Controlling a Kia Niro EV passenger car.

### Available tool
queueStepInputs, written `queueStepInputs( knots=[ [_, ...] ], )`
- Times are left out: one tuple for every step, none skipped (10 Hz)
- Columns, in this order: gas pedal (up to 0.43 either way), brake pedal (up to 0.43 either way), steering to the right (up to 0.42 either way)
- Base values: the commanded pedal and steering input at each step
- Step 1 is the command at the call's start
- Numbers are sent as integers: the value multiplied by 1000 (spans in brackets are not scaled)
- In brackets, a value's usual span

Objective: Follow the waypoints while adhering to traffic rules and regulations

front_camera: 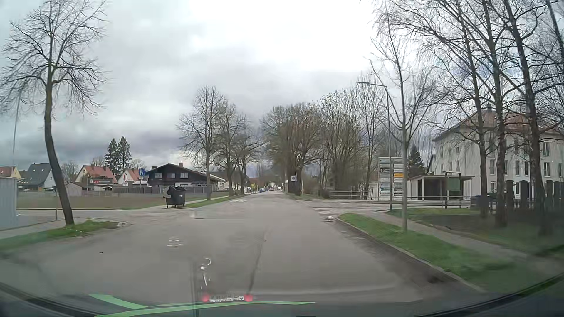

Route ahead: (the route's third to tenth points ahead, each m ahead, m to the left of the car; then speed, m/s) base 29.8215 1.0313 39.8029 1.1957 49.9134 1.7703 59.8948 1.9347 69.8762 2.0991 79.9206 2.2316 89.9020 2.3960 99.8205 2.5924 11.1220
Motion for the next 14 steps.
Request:
queueStepInputs(
  knots=[
    [98,0,-4],
    [98,0,-4],
    [98,0,-4],
    [98,0,-4],
    [87,0,-4],
    [87,0,-4],
    [87,0,-4],
    [87,0,-4],
    [79,0,-4],
    [79,0,-4],
    [79,0,-3],
    [79,0,-3],
    [79,0,-3],
    [79,0,-1]
  ],
)
